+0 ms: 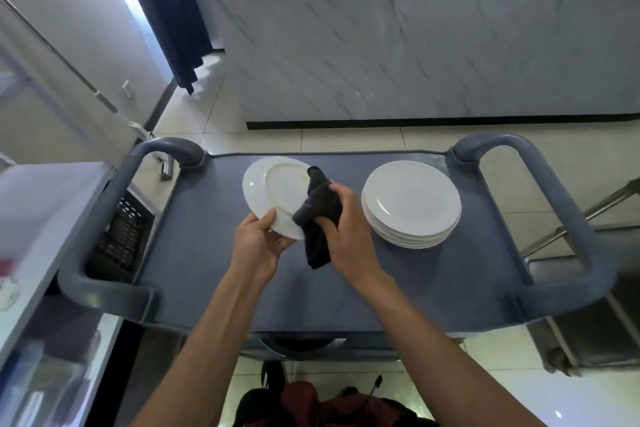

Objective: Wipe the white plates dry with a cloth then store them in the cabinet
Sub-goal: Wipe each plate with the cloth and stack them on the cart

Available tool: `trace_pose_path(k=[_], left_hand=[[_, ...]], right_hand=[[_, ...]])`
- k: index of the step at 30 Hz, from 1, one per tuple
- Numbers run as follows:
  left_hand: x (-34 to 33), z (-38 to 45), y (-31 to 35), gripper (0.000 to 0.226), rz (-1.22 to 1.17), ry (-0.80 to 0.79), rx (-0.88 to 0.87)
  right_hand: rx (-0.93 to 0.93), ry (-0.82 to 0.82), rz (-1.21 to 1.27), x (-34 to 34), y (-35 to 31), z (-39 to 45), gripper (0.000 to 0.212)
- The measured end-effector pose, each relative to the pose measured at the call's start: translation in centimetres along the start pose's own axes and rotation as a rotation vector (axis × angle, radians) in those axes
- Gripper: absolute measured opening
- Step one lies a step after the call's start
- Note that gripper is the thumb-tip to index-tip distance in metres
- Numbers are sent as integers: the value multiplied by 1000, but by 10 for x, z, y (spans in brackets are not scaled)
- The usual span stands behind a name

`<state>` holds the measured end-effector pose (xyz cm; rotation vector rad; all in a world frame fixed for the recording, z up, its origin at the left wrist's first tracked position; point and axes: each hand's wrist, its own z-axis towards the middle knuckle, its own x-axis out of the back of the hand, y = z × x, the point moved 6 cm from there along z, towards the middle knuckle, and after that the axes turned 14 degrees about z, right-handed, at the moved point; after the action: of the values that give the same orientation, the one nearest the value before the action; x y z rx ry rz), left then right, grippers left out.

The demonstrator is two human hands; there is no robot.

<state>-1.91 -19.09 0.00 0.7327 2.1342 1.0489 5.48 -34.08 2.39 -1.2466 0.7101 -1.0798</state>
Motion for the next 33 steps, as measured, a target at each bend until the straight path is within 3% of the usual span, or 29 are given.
trace_pose_path(k=[5, 11, 15, 23, 33], left_hand=[[-1, -10, -5, 28, 18, 3, -61], [3, -15, -5, 27, 0, 15, -82], [5, -17, -6, 23, -7, 30, -95], [7, -18, 1, 21, 18, -13, -158], [16, -19, 21, 31, 172, -158, -181]], right_hand=[[142, -61, -121, -15, -3, -15, 50], [178, -107, -240, -21, 12, -24, 55], [134, -109, -217, -20, 20, -31, 55], [-100, 63, 31, 9, 38, -13, 51], [-158, 136, 139, 35, 23, 27, 43]])
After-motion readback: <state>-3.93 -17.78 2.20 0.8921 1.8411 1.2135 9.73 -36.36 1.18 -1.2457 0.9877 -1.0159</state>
